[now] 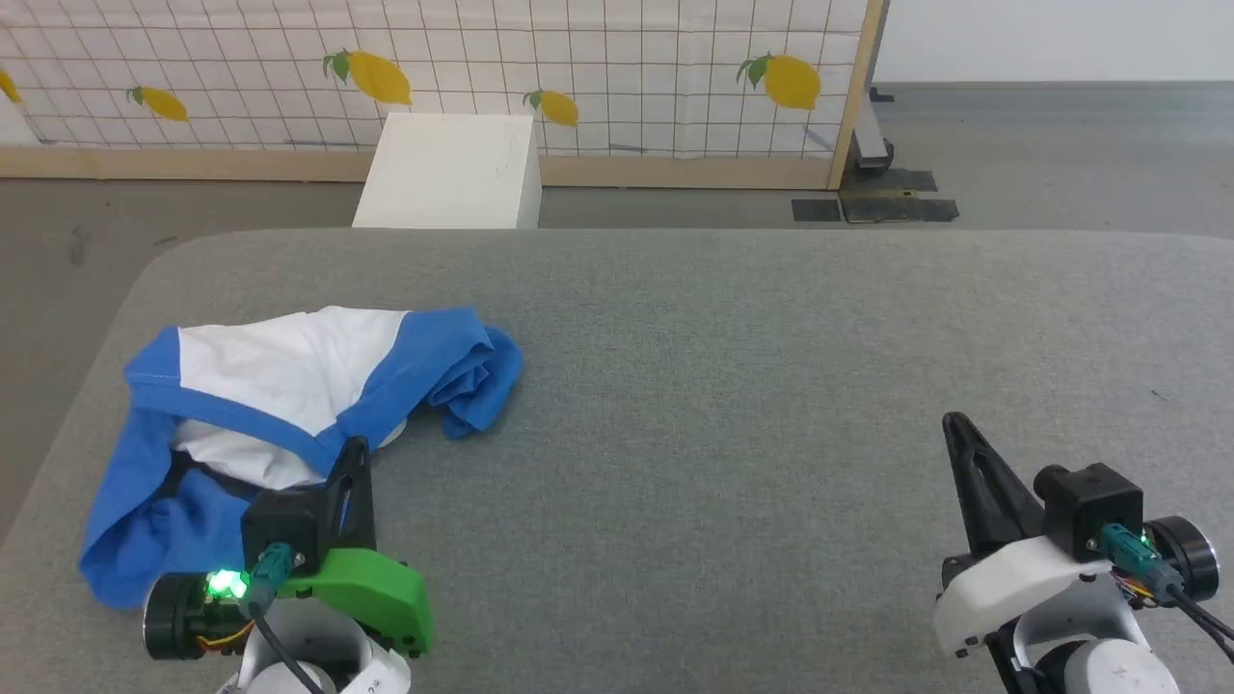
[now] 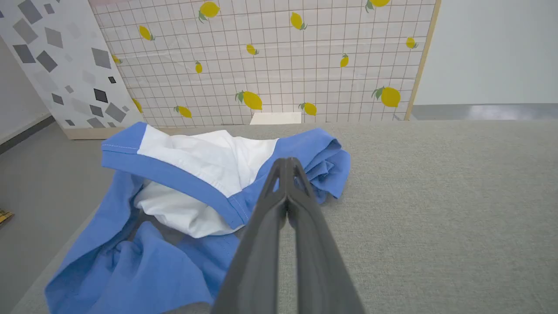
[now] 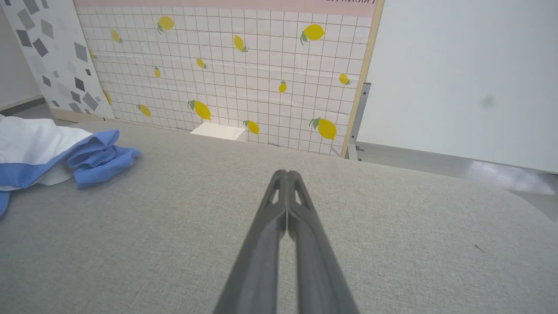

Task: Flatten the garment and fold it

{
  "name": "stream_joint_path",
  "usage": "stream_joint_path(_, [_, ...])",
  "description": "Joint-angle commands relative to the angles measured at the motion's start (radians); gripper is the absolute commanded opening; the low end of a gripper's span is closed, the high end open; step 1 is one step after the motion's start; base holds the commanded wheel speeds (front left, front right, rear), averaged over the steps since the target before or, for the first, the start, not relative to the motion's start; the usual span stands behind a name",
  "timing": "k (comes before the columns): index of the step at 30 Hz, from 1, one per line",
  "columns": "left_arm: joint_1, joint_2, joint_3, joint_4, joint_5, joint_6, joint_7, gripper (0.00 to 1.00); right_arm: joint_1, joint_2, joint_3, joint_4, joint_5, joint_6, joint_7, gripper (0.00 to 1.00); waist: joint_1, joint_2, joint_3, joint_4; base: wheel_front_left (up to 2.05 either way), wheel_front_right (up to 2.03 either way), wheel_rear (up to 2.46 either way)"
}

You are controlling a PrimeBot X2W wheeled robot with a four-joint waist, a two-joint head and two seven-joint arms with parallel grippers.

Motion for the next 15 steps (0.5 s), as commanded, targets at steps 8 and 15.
stream_joint_path(8, [0.011, -0.003, 0.003, -0.003, 0.013, -0.001, 0.001, 0.00, 0.009, 0.001, 0.001, -0.006, -0.006, -0.002, 0.000, 0.00, 0.0000, -0.0001, 0.000, 0.000, 0.00, 0.00, 0.00])
stream_joint_path(15, [0.011, -0.003, 0.003, -0.003, 0.013, -0.001, 0.001, 0.00, 0.009, 0.001, 0.001, -0.006, -0.006, -0.002, 0.000, 0.00, 0.0000, -0.0001, 0.000, 0.000, 0.00, 0.00, 0.00])
